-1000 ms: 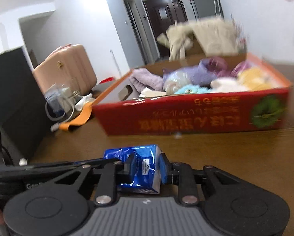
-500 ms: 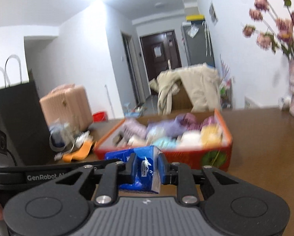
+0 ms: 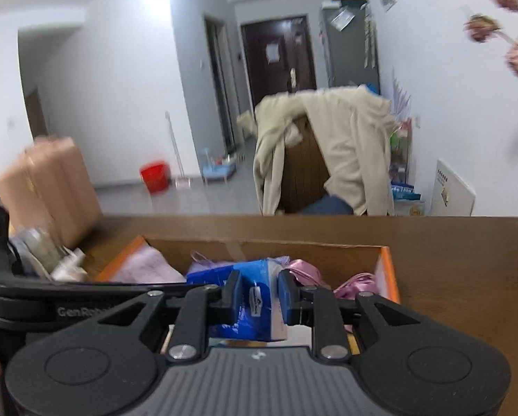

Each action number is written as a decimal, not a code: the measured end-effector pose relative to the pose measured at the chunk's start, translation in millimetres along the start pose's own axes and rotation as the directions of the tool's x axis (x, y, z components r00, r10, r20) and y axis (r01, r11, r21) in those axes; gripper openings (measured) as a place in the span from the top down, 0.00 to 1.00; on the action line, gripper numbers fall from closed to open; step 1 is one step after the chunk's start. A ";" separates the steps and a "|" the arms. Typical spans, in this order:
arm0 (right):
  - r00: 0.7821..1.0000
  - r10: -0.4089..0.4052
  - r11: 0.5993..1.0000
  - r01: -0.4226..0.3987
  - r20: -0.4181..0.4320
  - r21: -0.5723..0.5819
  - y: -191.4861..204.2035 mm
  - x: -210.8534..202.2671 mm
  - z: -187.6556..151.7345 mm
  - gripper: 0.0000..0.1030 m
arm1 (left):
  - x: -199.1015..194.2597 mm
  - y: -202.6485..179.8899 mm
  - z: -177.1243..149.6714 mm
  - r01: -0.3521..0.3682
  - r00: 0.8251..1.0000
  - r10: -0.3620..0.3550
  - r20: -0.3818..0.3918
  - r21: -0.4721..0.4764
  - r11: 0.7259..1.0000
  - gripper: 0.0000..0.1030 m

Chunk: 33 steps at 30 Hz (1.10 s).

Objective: Organize soft objects
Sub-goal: 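Carry the blue tissue pack over the box and release it inside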

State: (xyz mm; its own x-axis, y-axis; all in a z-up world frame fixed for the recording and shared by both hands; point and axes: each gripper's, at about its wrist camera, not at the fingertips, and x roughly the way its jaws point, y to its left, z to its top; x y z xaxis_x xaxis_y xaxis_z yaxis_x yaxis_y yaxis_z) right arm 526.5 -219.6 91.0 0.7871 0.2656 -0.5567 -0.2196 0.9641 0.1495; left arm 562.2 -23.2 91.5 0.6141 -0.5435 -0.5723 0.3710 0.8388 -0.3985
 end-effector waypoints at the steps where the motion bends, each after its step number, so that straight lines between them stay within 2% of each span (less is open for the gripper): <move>1: 1.000 0.005 1.000 -0.005 -0.024 -0.007 1.2 15.5 -1.3 0.80 | 12.2 6.1 0.9 -0.039 0.999 0.040 -0.032 0.009 0.999 0.75; 4: 0.994 0.024 1.000 -0.023 -0.103 0.013 1.4 53.6 -13.6 0.83 | 35.5 13.2 -2.3 -0.128 0.984 0.134 -0.121 0.059 0.990 0.80; 5: 0.995 0.024 1.000 -0.022 -0.096 0.019 -1.8 59.7 -18.9 0.84 | 36.4 10.7 -2.9 -0.141 0.980 0.152 -0.128 0.096 0.985 0.80; 6: 0.991 0.037 0.999 -0.032 -0.126 0.039 -6.3 67.1 -20.5 0.84 | 38.5 10.8 -4.2 -0.154 0.976 0.169 -0.138 0.113 0.982 0.80; 7: 0.985 0.059 0.997 -0.051 -0.160 0.059 -8.9 70.8 -20.3 0.84 | 38.8 11.1 -4.7 -0.160 0.974 0.175 -0.144 0.115 0.981 0.80; 10: 0.965 0.093 0.996 -0.089 -0.246 0.027 -9.4 81.4 -20.2 0.83 | 37.9 17.0 -5.9 -0.166 0.971 0.179 -0.160 0.089 0.982 0.79; 17: 0.948 0.116 0.993 -0.102 -0.295 0.065 -15.7 78.1 -23.7 0.82 | 30.2 3.2 -18.8 -0.167 0.972 0.181 -0.146 0.103 0.980 0.79; 20: 0.955 0.125 0.991 -0.107 -0.268 0.081 -22.5 69.0 -24.2 0.80 | 22.8 1.2 -19.7 -0.150 0.980 0.159 -0.123 0.079 0.986 0.77; 22: 0.968 0.083 0.996 -0.076 -0.237 0.039 -20.2 53.6 -19.3 0.78 | 10.5 -0.9 -18.6 -0.155 0.980 0.163 -0.112 0.075 0.985 0.75; 24: 0.980 0.042 0.999 -0.038 -0.195 0.023 -18.4 29.5 -9.4 0.75 | -11.2 -7.7 -15.7 -0.143 0.986 0.149 -0.079 0.076 0.987 0.73; 26: 0.988 0.048 0.999 -0.045 -0.146 0.028 -20.1 1.7 1.1 0.73 | -39.3 -18.6 -11.8 -0.153 0.987 0.156 -0.031 0.096 0.984 0.70; 29: 0.996 0.010 1.000 -0.008 -0.093 0.019 -20.2 -37.9 13.1 0.65 | -80.1 -31.9 -7.7 -0.166 0.986 0.164 0.030 0.123 0.978 0.58; 33: 0.999 -0.027 0.999 0.028 -0.039 0.020 -19.0 -90.2 14.0 0.60 | -131.3 -44.0 -13.5 -0.196 0.979 0.184 0.089 0.147 0.969 0.54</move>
State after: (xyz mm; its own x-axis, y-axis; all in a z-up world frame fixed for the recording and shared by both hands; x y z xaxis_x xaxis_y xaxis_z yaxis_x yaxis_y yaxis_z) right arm 467.7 -261.8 149.8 0.7696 0.2390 -0.5921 -0.1863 0.9710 0.1499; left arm 455.8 10.8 174.5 0.7316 -0.3744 -0.5697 0.3420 0.9245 -0.1685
